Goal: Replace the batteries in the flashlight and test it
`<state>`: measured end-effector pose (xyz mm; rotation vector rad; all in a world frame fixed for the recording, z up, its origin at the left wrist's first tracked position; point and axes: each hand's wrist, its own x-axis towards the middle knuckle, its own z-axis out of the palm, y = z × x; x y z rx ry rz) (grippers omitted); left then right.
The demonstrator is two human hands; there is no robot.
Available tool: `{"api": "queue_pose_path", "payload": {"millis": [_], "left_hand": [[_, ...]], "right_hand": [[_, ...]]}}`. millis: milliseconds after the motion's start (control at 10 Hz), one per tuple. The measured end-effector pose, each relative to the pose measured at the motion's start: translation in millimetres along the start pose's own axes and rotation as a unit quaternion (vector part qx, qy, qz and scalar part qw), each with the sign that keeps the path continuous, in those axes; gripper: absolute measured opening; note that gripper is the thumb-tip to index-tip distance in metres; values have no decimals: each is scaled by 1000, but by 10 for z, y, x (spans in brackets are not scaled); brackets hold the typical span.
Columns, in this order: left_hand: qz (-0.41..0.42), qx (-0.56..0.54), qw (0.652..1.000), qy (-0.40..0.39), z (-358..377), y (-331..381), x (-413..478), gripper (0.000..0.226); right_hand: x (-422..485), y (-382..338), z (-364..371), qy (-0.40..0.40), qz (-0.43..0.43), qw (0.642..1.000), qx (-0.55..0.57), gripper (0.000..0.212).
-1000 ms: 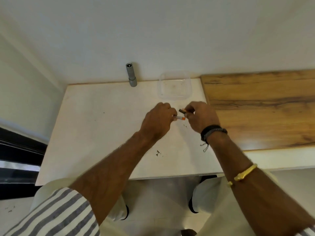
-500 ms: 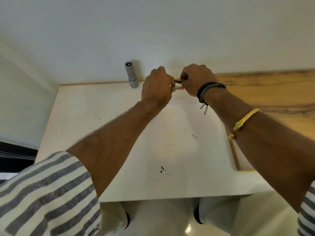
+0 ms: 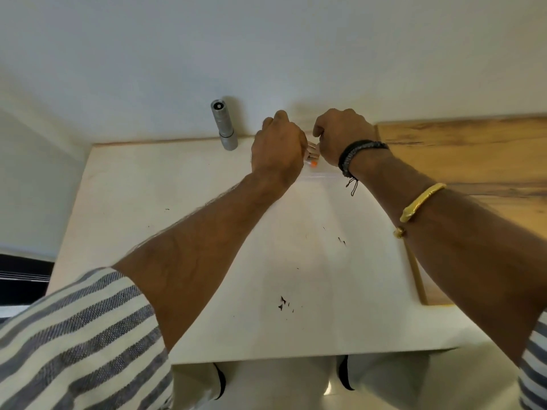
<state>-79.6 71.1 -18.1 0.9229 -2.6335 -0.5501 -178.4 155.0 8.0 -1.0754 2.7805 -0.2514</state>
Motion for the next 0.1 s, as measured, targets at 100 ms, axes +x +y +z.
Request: {"api": "queue_pose_path", "payload": {"millis": [100], "left_hand": [[-16,-30,999,23,-121,-37,-93,4]], "right_hand": [[-98,37,-33,48,13,998,39,24]]}}
